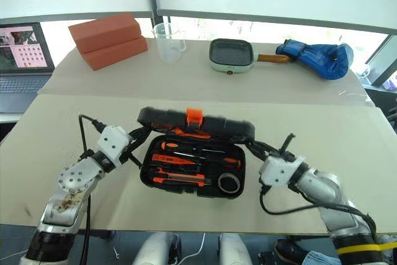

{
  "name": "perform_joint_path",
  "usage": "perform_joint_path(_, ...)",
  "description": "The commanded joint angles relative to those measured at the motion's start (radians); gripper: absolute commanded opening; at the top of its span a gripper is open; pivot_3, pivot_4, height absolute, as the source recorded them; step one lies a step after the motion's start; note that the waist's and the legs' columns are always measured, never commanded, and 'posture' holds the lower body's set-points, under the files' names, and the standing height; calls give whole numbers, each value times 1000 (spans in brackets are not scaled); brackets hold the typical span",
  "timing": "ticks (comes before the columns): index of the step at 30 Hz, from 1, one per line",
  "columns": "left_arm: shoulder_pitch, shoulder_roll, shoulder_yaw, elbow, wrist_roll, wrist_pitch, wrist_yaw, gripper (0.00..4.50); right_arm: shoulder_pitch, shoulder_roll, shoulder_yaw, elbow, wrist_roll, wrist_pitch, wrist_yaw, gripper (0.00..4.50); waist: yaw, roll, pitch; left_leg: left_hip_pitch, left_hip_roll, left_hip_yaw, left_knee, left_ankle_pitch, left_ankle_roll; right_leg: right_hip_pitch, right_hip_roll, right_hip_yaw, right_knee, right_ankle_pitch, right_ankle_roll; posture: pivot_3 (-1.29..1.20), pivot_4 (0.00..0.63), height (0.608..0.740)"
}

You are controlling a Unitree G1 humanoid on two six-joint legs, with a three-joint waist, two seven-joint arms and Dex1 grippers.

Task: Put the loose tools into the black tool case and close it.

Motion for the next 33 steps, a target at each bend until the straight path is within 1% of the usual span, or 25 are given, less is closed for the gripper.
perform_joint_path(1, 95, 25, 49, -65, -18, 31, -1, 724, 78, -45, 21, 6, -47, -84, 12, 786, -4, 0, -1, 1, 1, 0, 0, 0, 0, 1, 0, 0, 0, 0, 0, 0, 150, 740)
perform_joint_path(2, 112, 31, 55, -77, -24, 33, -8, 972, 90, -53, 17, 1, -38, -89, 15, 1026, -5, 0, -1, 1, 1, 0, 0, 0, 0, 1, 0, 0, 0, 0, 0, 0, 150, 740)
perform_joint_path(5, 202, 75, 148, -136, -90, 105, -37, 2076, 210, -132, -34, -92, 37, -91, 62, 2065, -5, 0, 0, 0, 2, 0, 0, 0, 0, 0, 0, 0, 0, -1, -1, 0, 150, 740)
perform_joint_path(6, 235, 102, 188, -160, -144, 168, -71, 2410, 287, -175, -52, -151, 116, -49, 115, 2378, -5, 0, 0, 0, 2, 0, 0, 0, 0, 0, 0, 0, 0, -1, -1, 0, 150, 740)
perform_joint_path(8, 272, 149, 236, -192, -224, 255, -125, 3084, 394, -234, -76, -234, 233, 29, 188, 3079, -6, 1, 0, 0, 3, 0, 0, 0, 0, 0, -1, 0, 0, -1, -1, 0, 150, 740)
perform_joint_path(9, 280, 206, 279, -190, -280, 309, -188, 3433, 494, -287, -105, -304, 341, 105, 257, 3388, -7, 0, 0, 2, 4, 0, 0, 0, 0, 2, 0, 0, 0, -1, -1, 0, 150, 740)
perform_joint_path(10, 253, 257, 317, -163, -335, 367, -237, 3676, 579, -331, -128, -371, 438, 187, 319, 3395, -7, 1, 0, 3, 4, 0, 0, 0, 0, 3, 0, 0, 0, -1, -1, 0, 150, 740)
perform_joint_path(12, 186, 323, 349, -102, -405, 450, -287, 3676, 680, -386, -158, -466, 560, 310, 395, 3395, 0, 0, 1, 6, 4, 0, -1, 0, 0, 6, -1, -1, 1, -3, -2, 0, 150, 740)
perform_joint_path(13, 117, 349, 317, -41, -400, 454, -307, 3700, 685, -403, -145, -508, 603, 373, 409, 3172, 0, -3, 1, 13, 5, -1, -1, 0, 0, 13, 0, -3, 0, -6, -4, 0, 150, 740)
perform_joint_path(14, 55, 368, 278, 14, -381, 445, -328, 3706, 673, -414, -128, -548, 633, 432, 411, 2866, 1, -5, 1, 16, 5, -2, -1, 0, 0, 15, 0, -4, 0, -10, -10, 0, 150, 740)
perform_joint_path(15, -19, 381, 222, 82, -344, 416, -358, 3706, 642, -418, -98, -589, 663, 498, 411, 2746, 2, -5, 1, 20, 6, -2, -1, 0, -1, 17, 0, -4, 0, -14, -8, 0, 150, 740)
perform_joint_path(16, -71, 389, 183, 131, -318, 395, -380, 3433, 616, -417, -79, -619, 682, 549, 413, 2404, 2, -6, 1, 21, 6, -2, -1, 0, -1, 17, 0, -5, 0, -15, -6, 0, 150, 740)
perform_joint_path(17, -147, 384, 125, 204, -276, 347, -411, 3175, 560, -405, -36, -638, 673, 602, 409, 2038, 2, -6, 1, 22, 5, -1, -1, 0, -1, 17, 0, -4, -1, -15, -6, 0, 150, 740)
perform_joint_path(18, -216, 375, 74, 270, -243, 312, -438, 3042, 509, -388, 2, -648, 659, 645, 405, 1807, 3, -6, 0, 22, 5, -1, -1, 0, -1, 17, 0, -4, -1, -14, -6, 0, 150, 740)
perform_joint_path(19, -293, 354, 22, 343, -210, 271, -462, 2658, 453, -365, 47, -647, 640, 688, 400, 1430, 4, -7, 0, 22, 4, -1, -1, 0, -1, 17, -1, -3, -1, -13, -6, 0, 150, 740)
perform_joint_path(20, -360, 331, -22, 409, -181, 239, -478, 2344, 407, -341, 85, -642, 619, 722, 393, 1124, 6, -8, 0, 19, 3, 0, -1, 0, -1, 18, 0, -3, 0, -10, -11, 0, 150, 740)
perform_joint_path(21, -421, 300, -59, 472, -155, 198, -491, 1982, 369, -315, 119, -630, 597, 745, 389, 775, 9, -8, 0, 16, 2, 0, 0, 0, -1, 16, 1, -3, 0, -7, -9, 0, 150, 740)
perform_joint_path(22, -480, 269, -94, 532, -131, 164, -503, 1694, 339, -290, 150, -617, 579, 762, 390, 530, 12, -8, 0, 14, 2, 0, 0, 0, -1, 14, 2, -3, 0, -5, -5, 0, 150, 740)
perform_joint_path(23, -525, 244, -120, 579, -115, 134, -519, 1262, 318, -270, 171, -605, 565, 767, 395, 91, 16, -8, 0, 13, 1, 1, 0, 0, -1, 14, 2, -3, -1, -5, -4, 0, 150, 740)
perform_joint_path(24, -570, 216, -146, 630, -91, 94, -529, 923, 300, -253, 182, -597, 566, 783, 400, 0, 17, -8, 0, 11, 0, 3, 0, 0, -1, 13, 2, -5, -1, -5, -4, 0, 150, 740)
perform_joint_path(25, -607, 194, -165, 671, -74, 66, -537, 451, 285, -242, 185, -591, 570, 795, 407, 0, 18, -8, 0, 8, 0, 3, 1, -1, -1, 11, 2, -6, -2, -5, -4, 0, 150, 740)
perform_joint_path(27, -655, 161, -190, 723, -59, 36, -565, 108, 262, -228, 177, -585, 568, 801, 417, 0, 18, -8, 0, -1, -1, 3, 2, -1, 0, 3, 2, -6, -2, -5, -3, 0, 150, 740)
perform_joint_path(29, -683, 132, -212, 746, -39, 22, -571, 108, 243, -218, 159, -550, 556, 783, 426, 0, 12, -8, 0, -7, -1, 3, 4, -1, 0, -3, 2, -5, -1, -4, -2, 0, 150, 740)
perform_joint_path(30, -689, 124, -218, 752, -33, 19, -574, 108, 239, -213, 153, -536, 549, 774, 430, 0, 11, -8, 0, -8, -1, 3, 4, -1, 0, -4, 2, -4, -1, -4, -1, 0, 150, 740)
perform_joint_path(33, -645, 140, -248, 689, -30, 15, -643, 108, 176, -175, 120, -415, 483, 737, 382, 0, 5, -8, 0, -8, -1, 3, 4, -1, 0, -3, 2, -5, -2, -4, -1, 0, 150, 740)
